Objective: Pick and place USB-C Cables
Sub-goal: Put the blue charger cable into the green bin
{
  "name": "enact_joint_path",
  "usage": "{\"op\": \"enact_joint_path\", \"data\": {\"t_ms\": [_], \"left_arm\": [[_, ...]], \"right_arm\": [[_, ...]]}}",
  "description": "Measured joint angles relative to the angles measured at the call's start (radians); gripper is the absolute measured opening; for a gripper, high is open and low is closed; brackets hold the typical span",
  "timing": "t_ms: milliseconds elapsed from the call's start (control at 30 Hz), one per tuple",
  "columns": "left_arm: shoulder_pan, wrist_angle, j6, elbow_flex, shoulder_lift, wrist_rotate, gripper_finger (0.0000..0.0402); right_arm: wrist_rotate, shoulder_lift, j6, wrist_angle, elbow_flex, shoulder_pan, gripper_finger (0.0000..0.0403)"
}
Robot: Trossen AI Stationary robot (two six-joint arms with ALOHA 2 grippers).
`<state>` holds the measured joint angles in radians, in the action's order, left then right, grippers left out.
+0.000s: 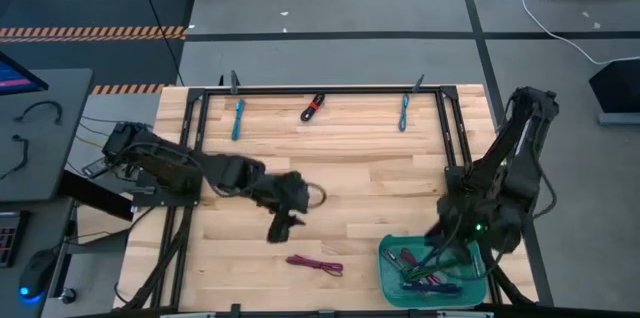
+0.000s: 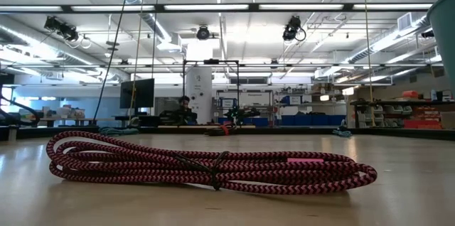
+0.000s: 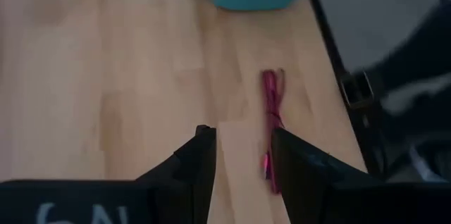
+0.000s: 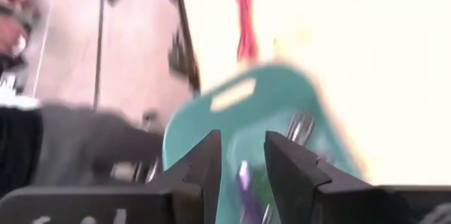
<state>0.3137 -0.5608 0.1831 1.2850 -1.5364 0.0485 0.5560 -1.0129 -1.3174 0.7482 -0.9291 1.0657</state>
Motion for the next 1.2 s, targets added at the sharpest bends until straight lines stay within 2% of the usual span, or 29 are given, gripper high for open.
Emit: {"op": "enact_joint_path", "data": {"t_ms": [67,133,200,333,467,533,600,867,933,1033,1200], "left_arm": [[0.043,-0.003,0.034,0.000,0.000,-0.069,0.0141],[0.068,-0.043,0.269,0.000,0.000,-0.210,0.0140],[0.057,-0.148,0.561,0.000,0.006,-0.276,0.0135],[-0.005,-0.439,1.008,0.000,0.010,-0.267,0.0127],[-0.068,-0.682,1.171,0.000,0.010,-0.245,0.0129],[-0.116,-0.760,1.192,0.000,0.010,-0.255,0.0132],[-0.163,-0.814,1.193,0.000,0.010,-0.261,0.0136],[-0.375,-0.849,1.030,0.000,0.010,-0.316,0.0142],[-0.446,-0.811,0.960,-0.020,0.012,-0.311,0.0142],[-0.573,-0.708,0.835,-0.092,0.029,-0.233,0.0142],[-0.773,-0.584,0.715,-0.205,0.041,-0.182,0.0145]], "right_arm": [[0.074,0.031,0.044,0.018,0.000,0.000,0.0114],[0.126,0.054,0.082,0.022,0.000,0.000,0.0114],[0.160,0.072,0.109,0.022,0.000,0.000,0.0114],[0.236,0.087,0.178,0.018,0.000,-0.002,0.0114],[0.365,0.089,0.313,0.018,0.000,-0.032,0.0114],[0.399,0.094,0.373,0.017,0.000,-0.070,0.0114],[0.387,0.108,0.419,0.017,0.000,-0.126,0.0114],[0.181,0.166,0.610,-0.039,0.000,-0.385,0.0114],[0.146,0.170,0.663,-0.071,0.000,-0.440,0.0114],[0.089,0.169,0.707,-0.134,0.000,-0.501,0.0114],[0.044,0.163,0.725,-0.209,0.000,-0.549,0.0114]]}}
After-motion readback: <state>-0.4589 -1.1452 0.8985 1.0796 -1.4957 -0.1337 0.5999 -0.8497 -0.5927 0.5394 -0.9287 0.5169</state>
